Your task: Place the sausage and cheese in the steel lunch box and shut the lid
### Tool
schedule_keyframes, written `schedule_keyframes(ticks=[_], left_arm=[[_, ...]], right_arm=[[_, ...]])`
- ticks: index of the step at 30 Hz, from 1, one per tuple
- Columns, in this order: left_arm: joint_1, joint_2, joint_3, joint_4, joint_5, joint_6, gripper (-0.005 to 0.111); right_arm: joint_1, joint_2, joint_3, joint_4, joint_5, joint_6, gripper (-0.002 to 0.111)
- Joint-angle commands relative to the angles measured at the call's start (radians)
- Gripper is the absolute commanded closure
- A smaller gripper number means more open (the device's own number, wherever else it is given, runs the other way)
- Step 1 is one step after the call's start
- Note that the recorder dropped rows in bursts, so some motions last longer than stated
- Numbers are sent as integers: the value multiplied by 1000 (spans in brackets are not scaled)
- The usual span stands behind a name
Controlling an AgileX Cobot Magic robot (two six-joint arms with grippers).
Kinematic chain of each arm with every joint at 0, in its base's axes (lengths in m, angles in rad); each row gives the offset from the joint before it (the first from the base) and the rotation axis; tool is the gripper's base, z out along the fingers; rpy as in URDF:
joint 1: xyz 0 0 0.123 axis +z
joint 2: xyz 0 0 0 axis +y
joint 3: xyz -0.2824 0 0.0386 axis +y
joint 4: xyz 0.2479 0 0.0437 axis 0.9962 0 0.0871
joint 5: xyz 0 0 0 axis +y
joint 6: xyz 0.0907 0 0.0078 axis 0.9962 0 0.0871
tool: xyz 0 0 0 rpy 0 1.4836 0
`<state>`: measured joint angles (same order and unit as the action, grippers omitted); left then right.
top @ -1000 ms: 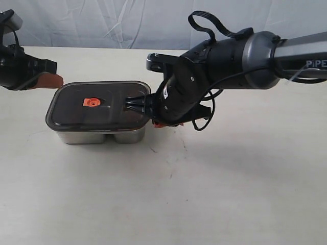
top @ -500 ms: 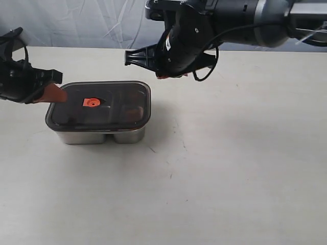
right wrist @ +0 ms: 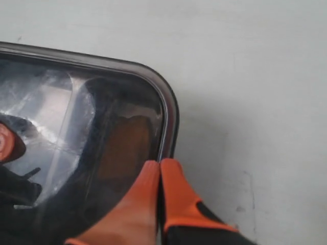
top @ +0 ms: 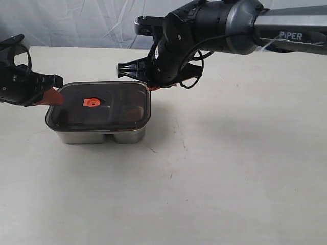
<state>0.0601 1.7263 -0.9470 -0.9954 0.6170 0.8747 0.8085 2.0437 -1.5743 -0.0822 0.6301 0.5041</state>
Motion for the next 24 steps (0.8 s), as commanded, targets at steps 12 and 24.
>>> schedule_keyframes(ticks=[12,24], left_arm=[[6,-3,0,123,-53,-90,107],[-30,71,0,233,-65,-170,107]], right_arm=[[10,52,-6,111,-8,-85,109],[10,113,-6,160,11,-99,109]])
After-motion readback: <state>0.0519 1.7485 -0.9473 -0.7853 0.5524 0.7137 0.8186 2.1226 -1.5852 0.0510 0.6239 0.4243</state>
